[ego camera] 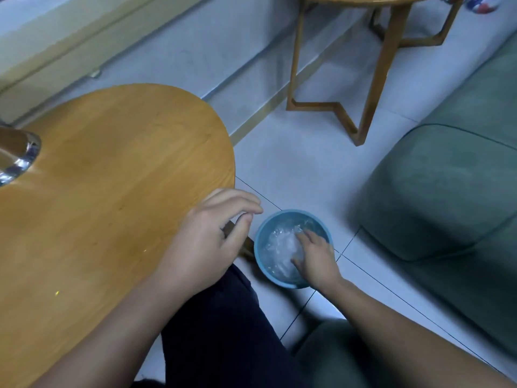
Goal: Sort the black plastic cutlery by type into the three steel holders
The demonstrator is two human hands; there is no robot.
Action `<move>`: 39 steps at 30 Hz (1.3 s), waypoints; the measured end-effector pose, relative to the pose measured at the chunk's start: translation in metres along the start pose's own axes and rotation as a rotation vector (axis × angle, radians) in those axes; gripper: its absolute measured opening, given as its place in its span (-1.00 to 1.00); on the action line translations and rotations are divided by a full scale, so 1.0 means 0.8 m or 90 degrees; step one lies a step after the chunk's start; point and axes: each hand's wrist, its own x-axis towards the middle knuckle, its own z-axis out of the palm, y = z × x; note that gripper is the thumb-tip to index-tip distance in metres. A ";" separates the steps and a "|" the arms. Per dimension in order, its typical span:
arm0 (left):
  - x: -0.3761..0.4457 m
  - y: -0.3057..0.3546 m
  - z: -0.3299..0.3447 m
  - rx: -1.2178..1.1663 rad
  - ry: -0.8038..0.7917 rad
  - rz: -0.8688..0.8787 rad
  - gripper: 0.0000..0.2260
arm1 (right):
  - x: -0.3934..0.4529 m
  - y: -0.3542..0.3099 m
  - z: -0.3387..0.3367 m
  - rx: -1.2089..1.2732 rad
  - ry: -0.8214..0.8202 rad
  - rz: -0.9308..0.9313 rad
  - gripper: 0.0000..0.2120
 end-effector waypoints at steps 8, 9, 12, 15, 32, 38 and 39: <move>-0.001 0.008 0.001 0.053 -0.013 0.014 -0.85 | -0.009 0.019 -0.009 -0.053 -0.031 -0.029 -0.77; -0.002 0.010 0.001 0.067 -0.017 0.022 -0.86 | -0.007 0.014 -0.014 -0.020 -0.039 -0.010 -0.76; -0.003 0.013 0.002 0.091 -0.025 0.028 -0.88 | 0.006 0.000 -0.016 0.025 -0.010 -0.008 -0.74; -0.004 0.013 0.001 0.082 -0.019 0.022 -0.88 | 0.022 -0.014 0.006 -0.036 -0.058 -0.118 -0.75; -0.002 0.003 0.002 0.001 0.005 -0.009 -0.86 | 0.073 -0.001 0.059 -0.163 -0.156 -0.106 -0.63; -0.007 0.004 0.000 -0.015 0.016 -0.002 -0.87 | 0.068 0.007 0.043 -0.002 -0.001 -0.110 -0.72; -0.009 0.005 0.001 -0.032 0.030 -0.006 -0.86 | 0.066 0.005 0.040 0.039 0.012 -0.099 -0.74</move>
